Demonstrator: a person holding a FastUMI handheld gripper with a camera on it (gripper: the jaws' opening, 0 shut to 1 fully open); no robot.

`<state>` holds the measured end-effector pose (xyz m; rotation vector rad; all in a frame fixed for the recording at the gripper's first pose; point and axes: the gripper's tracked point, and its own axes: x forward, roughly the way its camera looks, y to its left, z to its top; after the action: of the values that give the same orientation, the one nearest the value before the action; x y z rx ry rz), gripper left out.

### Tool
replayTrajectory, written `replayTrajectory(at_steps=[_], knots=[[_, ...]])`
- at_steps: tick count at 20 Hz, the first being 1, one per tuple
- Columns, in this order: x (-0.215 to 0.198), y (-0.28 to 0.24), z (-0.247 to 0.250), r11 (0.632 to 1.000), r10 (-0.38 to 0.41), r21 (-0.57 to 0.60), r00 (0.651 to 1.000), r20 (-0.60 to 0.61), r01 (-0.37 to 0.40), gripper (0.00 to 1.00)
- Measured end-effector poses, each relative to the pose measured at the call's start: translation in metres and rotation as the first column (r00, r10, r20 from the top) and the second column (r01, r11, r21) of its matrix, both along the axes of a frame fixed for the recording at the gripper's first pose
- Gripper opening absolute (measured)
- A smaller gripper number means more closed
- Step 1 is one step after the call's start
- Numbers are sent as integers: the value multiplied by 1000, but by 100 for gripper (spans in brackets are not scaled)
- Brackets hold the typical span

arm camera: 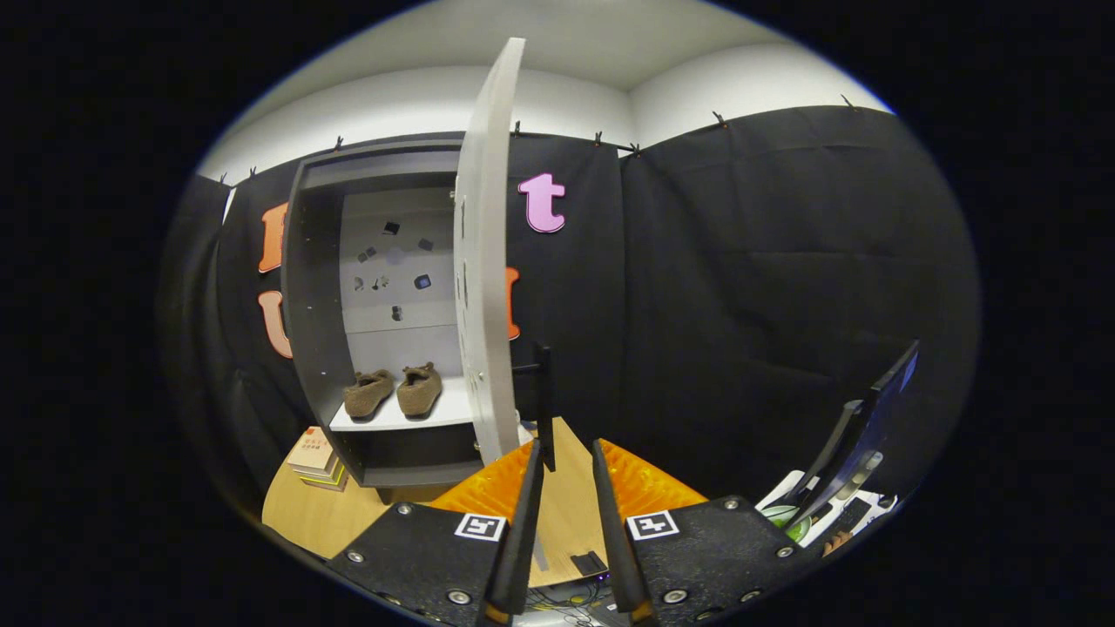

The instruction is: Open the shoe cabinet door, grab the shoes and put them into the shoe cabinet, then close the shoe cabinet door.

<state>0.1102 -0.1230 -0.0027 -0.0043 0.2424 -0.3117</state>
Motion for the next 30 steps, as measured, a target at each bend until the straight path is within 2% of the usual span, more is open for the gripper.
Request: replayTrajectory(at_steps=[6, 10, 20, 26, 30], knots=[[43, -1, -8, 988, 141, 66, 990, 14, -142, 42], [71, 0, -30, 981, 189, 44, 982, 7, -189, 44], [76, 23, -27, 962, 268, 40, 962, 55, -270, 44], [78, 72, -32, 919, 384, 67, 920, 78, -389, 44], [81, 85, -30, 888, 451, 62, 889, 85, -456, 44]])
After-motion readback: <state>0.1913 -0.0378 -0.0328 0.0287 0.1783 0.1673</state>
